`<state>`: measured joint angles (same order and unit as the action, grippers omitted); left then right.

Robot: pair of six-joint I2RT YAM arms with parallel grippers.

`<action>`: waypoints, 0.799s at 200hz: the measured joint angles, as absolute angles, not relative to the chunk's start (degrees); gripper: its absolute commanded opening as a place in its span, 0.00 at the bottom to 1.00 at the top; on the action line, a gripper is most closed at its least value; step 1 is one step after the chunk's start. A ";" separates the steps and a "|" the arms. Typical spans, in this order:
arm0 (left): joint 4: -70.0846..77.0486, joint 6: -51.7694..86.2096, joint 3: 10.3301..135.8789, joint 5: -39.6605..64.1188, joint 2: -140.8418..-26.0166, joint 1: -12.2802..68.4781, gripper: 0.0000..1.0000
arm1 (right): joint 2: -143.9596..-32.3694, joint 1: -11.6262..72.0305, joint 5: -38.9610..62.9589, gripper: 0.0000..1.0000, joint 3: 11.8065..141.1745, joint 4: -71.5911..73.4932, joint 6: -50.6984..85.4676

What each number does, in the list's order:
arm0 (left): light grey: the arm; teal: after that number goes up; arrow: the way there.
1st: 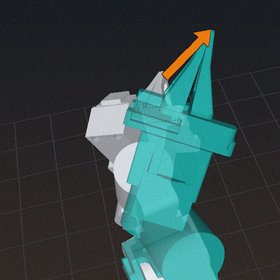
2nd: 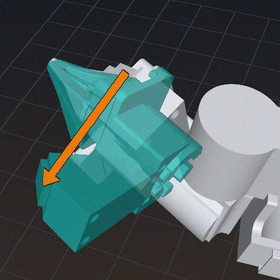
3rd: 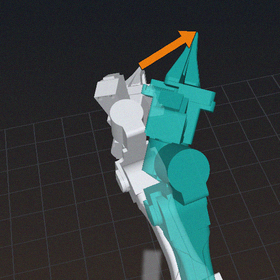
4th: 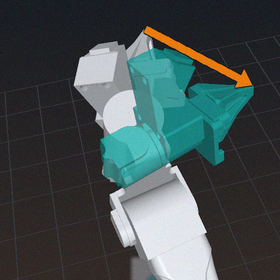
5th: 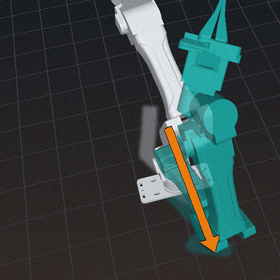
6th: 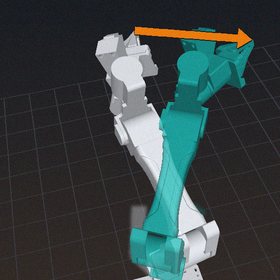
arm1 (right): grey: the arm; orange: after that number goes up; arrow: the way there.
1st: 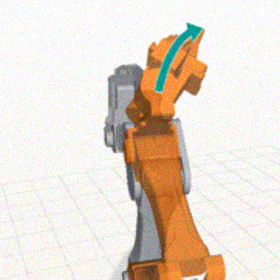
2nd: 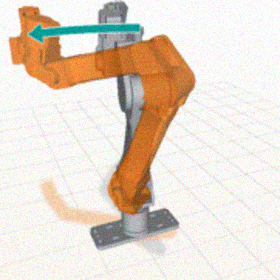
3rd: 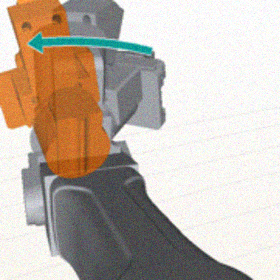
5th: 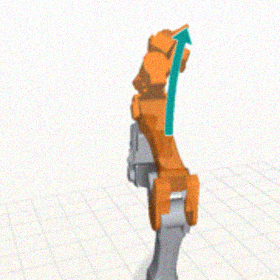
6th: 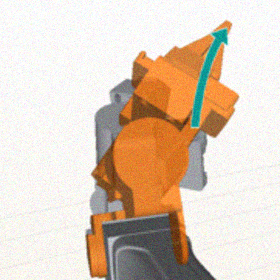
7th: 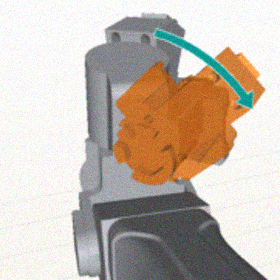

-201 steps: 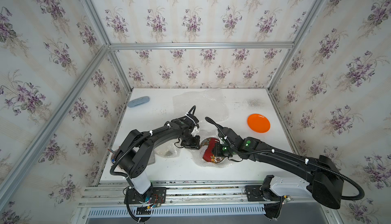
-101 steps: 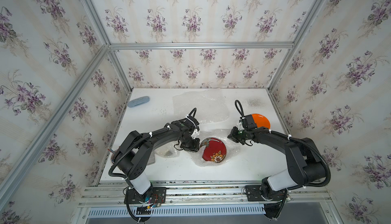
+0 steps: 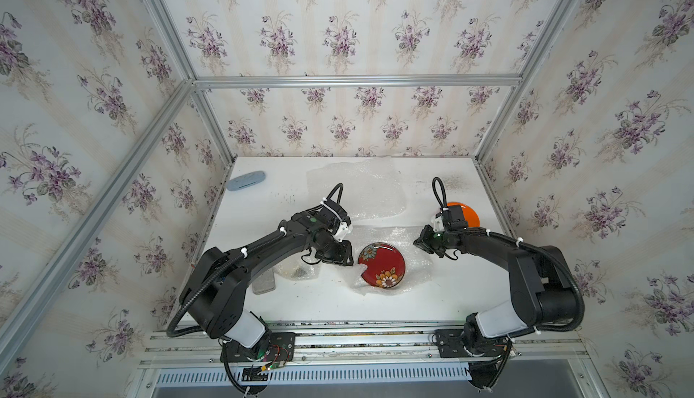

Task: Unpack dinner plates from bubble wrap
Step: Unwrap the bubble wrap at the center of the board.

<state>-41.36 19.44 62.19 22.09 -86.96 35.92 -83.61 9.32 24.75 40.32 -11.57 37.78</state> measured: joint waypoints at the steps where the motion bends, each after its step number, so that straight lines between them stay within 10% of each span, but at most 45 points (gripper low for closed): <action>1: -41.43 19.44 62.33 22.09 -86.74 35.83 0.47 | -83.37 9.32 24.75 0.09 40.38 -11.68 37.78; 62: -43.64 20.64 71.92 21.58 -79.55 34.68 0.47 | -63.72 14.37 24.75 0.08 43.48 -18.09 43.88; 160: -43.86 22.17 90.19 21.76 -108.27 47.70 0.44 | -53.49 36.01 16.71 0.08 27.40 -17.52 60.36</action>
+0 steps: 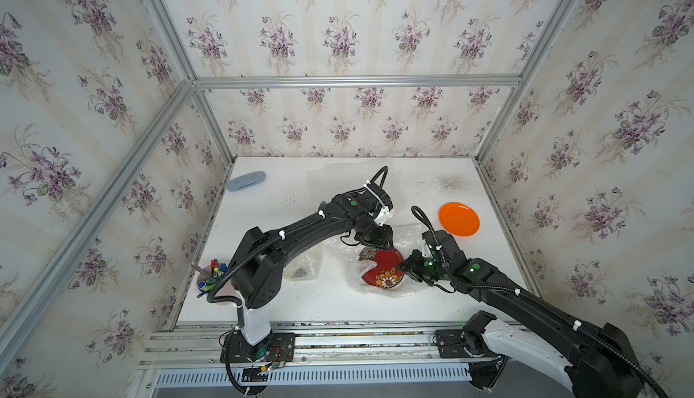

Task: Unpack dinner plates from bubble wrap
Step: Unwrap the bubble wrap at the center of the board.

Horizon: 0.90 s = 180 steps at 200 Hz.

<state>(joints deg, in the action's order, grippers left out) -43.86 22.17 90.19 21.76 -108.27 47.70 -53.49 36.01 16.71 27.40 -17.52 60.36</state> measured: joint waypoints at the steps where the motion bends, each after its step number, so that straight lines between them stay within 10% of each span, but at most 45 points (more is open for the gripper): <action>1: -43.83 22.15 90.21 21.74 -108.38 47.72 0.43 | -53.43 36.03 16.71 0.08 27.29 -17.47 60.42; 180: -41.67 22.68 48.75 13.45 -88.38 45.89 0.27 | -54.24 35.75 15.68 0.06 17.56 -14.48 62.98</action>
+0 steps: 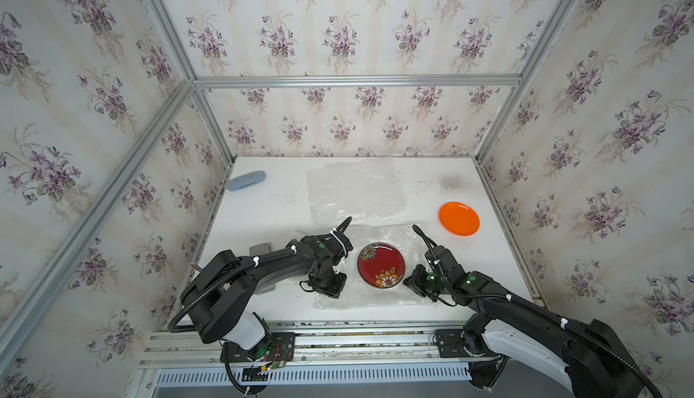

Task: Unpack dinner plates from bubble wrap
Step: Unwrap the bubble wrap at the center of the board.

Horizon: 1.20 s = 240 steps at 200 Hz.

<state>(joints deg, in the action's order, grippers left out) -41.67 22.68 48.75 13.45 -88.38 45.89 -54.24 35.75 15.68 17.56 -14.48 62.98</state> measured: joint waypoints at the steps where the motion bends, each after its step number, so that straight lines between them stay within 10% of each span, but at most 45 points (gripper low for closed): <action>1: -41.63 22.68 48.77 13.45 -88.42 45.89 0.27 | -54.24 35.70 15.68 0.06 17.56 -14.57 62.98; 124: -43.79 23.05 55.96 13.67 -82.50 44.49 0.32 | -57.76 32.03 11.44 0.05 39.53 -35.70 47.99; 240: -44.27 23.03 50.50 13.80 -89.47 44.51 0.24 | -63.77 39.79 20.86 0.01 21.39 -20.14 58.17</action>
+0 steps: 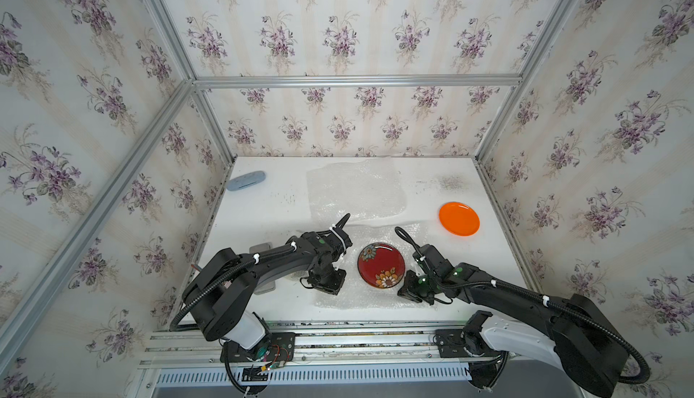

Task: Unpack dinner plates from bubble wrap
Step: Unwrap the bubble wrap at the center of the board.

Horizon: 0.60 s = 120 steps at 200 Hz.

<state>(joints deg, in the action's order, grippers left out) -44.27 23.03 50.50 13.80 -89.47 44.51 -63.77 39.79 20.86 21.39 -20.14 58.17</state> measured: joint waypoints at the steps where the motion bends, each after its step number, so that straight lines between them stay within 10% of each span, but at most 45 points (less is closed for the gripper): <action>1: -44.27 23.03 50.50 13.78 -89.54 44.51 0.24 | -63.72 39.75 21.08 0.01 21.28 -20.10 58.24; 120: -45.74 23.03 53.23 13.72 -87.81 43.68 0.32 | -50.46 27.57 17.96 0.04 24.47 -28.47 56.53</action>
<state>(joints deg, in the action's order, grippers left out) -45.74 23.03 53.23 13.72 -87.81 43.68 -50.46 27.57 17.96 24.47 -28.47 56.53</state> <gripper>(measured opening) 0.313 0.049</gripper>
